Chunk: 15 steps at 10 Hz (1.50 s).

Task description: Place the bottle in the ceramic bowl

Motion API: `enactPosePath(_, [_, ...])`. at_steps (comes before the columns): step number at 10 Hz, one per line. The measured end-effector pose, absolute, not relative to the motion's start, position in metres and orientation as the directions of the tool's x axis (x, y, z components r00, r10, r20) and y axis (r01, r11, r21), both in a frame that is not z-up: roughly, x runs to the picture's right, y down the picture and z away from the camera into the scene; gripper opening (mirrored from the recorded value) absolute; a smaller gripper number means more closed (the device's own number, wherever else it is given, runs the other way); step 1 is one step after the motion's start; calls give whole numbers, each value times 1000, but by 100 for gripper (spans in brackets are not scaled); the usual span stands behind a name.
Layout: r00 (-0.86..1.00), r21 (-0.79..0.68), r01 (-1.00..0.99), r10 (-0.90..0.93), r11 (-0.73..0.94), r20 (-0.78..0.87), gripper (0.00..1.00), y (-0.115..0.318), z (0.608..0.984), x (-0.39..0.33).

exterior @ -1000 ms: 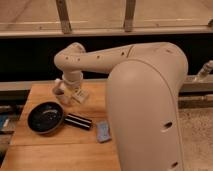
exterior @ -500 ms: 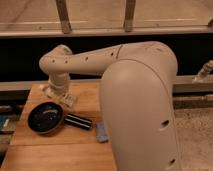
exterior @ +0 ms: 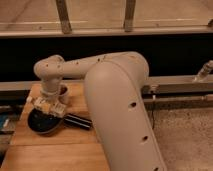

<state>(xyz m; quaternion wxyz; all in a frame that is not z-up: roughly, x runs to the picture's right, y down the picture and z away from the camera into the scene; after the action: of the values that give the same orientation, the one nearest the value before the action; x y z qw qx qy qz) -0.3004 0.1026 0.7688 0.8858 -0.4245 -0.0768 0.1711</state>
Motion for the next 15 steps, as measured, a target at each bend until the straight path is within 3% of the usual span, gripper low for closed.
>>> enactPosePath(3, [941,-830,-199,339,521,-13,4,126,786,-315])
enactPosePath(10, [961,-856,-161,276,492,-22,76,139,790,-324])
enactPosePath(11, [961,-855,-164,277,492,-25,80,138,790,-323])
enactPosePath(15, [961,-855,-163,276,493,-24,80,138,790,-323])
